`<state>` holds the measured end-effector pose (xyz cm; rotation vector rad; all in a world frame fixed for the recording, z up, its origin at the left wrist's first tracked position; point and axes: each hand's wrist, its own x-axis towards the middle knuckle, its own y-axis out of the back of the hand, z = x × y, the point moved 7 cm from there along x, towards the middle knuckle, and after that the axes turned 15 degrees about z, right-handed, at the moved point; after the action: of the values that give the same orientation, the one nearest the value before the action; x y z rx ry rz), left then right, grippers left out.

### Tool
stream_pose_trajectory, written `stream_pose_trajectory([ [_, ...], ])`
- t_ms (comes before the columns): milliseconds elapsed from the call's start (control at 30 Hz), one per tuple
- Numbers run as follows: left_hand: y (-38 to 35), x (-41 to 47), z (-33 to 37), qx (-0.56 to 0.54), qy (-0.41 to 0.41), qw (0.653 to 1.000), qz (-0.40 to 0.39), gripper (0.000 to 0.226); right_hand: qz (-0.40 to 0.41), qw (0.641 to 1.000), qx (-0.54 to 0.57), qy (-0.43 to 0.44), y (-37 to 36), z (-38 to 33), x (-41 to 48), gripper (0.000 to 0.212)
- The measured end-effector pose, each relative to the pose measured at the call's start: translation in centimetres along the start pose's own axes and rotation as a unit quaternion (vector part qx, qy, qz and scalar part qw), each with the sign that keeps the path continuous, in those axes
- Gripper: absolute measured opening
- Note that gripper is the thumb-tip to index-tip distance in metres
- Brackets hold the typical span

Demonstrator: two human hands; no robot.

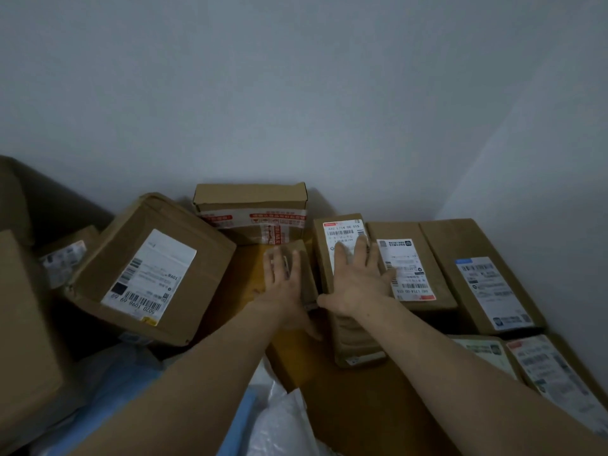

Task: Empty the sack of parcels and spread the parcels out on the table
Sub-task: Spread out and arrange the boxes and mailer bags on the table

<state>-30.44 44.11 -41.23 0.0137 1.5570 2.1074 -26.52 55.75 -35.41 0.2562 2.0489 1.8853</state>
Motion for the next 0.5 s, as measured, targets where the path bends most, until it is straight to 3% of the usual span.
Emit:
stream_pose_trajectory([
  [200,-0.3,1.9,0.9,-0.003,0.002,1.0,0.004,0.132,0.027,0.997,0.076,-0.022,-0.5,0.5,1.2,0.101],
  [367,0.2,2.3,0.2,-0.003,-0.04,0.999,0.029,0.114,0.074,0.994,0.069,-0.048,-0.2,0.8,2.6,0.098],
  [500,2.5,2.2,-1.4,-0.006,-0.081,0.991,0.105,0.111,0.187,0.978,0.088,0.039,3.4,-2.5,4.5,0.097],
])
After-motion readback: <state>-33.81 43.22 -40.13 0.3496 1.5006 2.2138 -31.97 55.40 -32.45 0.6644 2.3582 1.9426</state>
